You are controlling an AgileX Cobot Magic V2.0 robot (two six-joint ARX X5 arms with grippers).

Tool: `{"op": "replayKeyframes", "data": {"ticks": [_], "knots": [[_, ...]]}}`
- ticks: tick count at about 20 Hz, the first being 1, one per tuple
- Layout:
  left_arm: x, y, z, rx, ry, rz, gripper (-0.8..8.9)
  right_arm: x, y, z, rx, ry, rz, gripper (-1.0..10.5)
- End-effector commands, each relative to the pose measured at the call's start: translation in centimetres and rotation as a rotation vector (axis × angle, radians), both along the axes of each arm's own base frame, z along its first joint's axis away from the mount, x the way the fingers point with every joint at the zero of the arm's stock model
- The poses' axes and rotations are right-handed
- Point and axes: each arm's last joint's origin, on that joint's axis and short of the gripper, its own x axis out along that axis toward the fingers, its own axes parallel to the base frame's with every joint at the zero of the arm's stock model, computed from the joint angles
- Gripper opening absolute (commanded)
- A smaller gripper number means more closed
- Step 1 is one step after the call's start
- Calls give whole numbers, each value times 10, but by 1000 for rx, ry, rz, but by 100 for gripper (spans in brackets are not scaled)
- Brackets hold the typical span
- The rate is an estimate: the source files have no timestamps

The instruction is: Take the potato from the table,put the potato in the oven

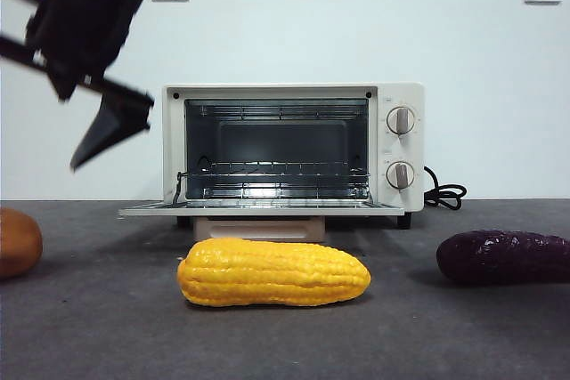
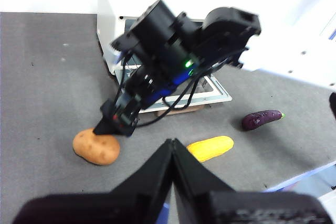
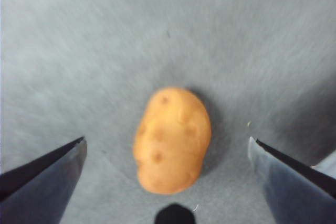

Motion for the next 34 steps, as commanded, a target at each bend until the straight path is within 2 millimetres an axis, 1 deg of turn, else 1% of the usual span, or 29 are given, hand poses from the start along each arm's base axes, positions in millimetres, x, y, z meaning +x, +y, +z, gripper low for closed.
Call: {"op": "replayKeyframes", "data": {"ticks": [1, 6, 11, 13, 16, 19, 20, 22, 23, 24, 25, 27, 30, 32, 34], "knots": [[2, -1, 0, -3, 7, -3, -6, -1, 9, -29, -47, 26, 17, 543], [5, -3, 0, 1, 18, -10, -6, 0, 18, -56, -69, 26, 15, 547], [5, -4, 0, 3, 20, -10, -6, 3, 20, -60, -59, -1, 8, 546], [5, -4, 0, 3, 20, -10, -6, 4, 21, -70, -83, 11, 9, 546], [5, -4, 0, 3, 20, -10, -6, 4, 22, -91, -123, 45, 14, 545], [5, -4, 0, 9, 17, -12, -6, 0, 26, -96, -122, 47, 20, 530], [5, -4, 0, 12, 15, -13, -6, -1, 28, -96, -120, 39, 21, 496], [5, -4, 0, 12, 15, -14, -6, -3, 29, -96, -118, 40, 22, 351], [5, -4, 0, 13, 15, -14, -6, -4, 29, -96, -121, 42, 24, 245], [5, -4, 0, 16, 13, -15, -6, -5, 30, -96, -123, 42, 26, 108], [5, -4, 0, 19, 12, -16, -6, -7, 31, -96, -120, 40, 31, 55], [5, -4, 0, 20, 11, -17, -6, -8, 32, -90, -110, 33, 32, 60], [5, -4, 0, 41, 0, -24, -6, -8, 27, -63, -126, 25, 24, 60], [5, -3, 0, 48, -3, -20, -6, -10, 21, -37, -134, -2, 18, 60], [5, -3, 0, 63, -11, -23, -6, -14, 13, -6, -123, -42, 3, 60]]}}
